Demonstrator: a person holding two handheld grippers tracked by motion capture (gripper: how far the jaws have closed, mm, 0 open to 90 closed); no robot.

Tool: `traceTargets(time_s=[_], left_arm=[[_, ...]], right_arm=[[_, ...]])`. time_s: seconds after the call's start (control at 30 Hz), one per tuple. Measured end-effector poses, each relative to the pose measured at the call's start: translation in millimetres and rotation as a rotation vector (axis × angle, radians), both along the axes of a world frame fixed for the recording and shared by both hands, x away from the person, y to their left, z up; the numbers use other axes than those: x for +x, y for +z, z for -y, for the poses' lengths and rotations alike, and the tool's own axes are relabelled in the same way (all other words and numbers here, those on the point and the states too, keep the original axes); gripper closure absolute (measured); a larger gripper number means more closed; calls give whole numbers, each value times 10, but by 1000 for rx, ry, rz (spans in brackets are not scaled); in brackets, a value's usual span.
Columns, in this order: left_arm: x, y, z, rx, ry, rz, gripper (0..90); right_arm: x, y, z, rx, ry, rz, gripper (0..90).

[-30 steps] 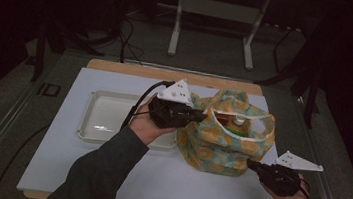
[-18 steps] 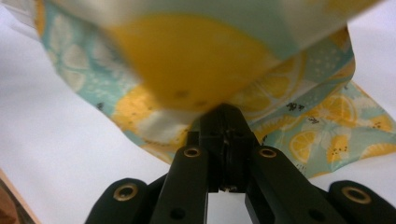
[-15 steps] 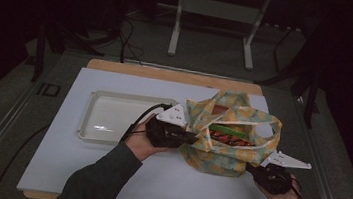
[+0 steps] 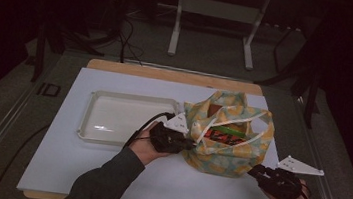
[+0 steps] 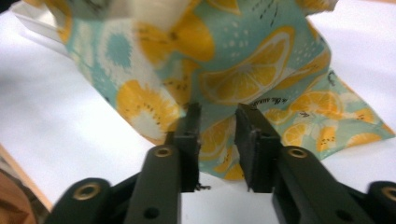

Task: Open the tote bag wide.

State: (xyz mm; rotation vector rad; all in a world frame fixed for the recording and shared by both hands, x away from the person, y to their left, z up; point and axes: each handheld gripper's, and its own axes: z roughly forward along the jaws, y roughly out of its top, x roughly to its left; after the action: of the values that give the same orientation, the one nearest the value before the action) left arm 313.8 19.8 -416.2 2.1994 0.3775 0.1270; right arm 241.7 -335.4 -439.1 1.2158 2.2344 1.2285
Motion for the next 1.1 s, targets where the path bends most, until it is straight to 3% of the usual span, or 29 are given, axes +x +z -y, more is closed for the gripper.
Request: traceTargets(time_s=[0.23,0.5,0.57,0.7,0.77,0.93,1.1], left_arm=[[16,-61,56,34,8,-2,865],[39,-120,93,69,10,-2,862],[49,-131,96,73,15,-4,862],[81,-170,92,79,28,-21,855],[92,-190,85,84,31,-28,855],[110,-221,76,84,40,-31,855],[128,-247,76,78,52,-44,856]], right_arm=[[-103,242,52,63,23,50,547],[-116,490,-15,49,-3,132,524],[-100,518,-43,39,5,140,575],[-121,530,-81,14,-28,180,807],[-157,519,-73,21,-24,203,881],[-236,475,-49,19,-1,231,898],[-265,371,-71,7,42,216,900]])
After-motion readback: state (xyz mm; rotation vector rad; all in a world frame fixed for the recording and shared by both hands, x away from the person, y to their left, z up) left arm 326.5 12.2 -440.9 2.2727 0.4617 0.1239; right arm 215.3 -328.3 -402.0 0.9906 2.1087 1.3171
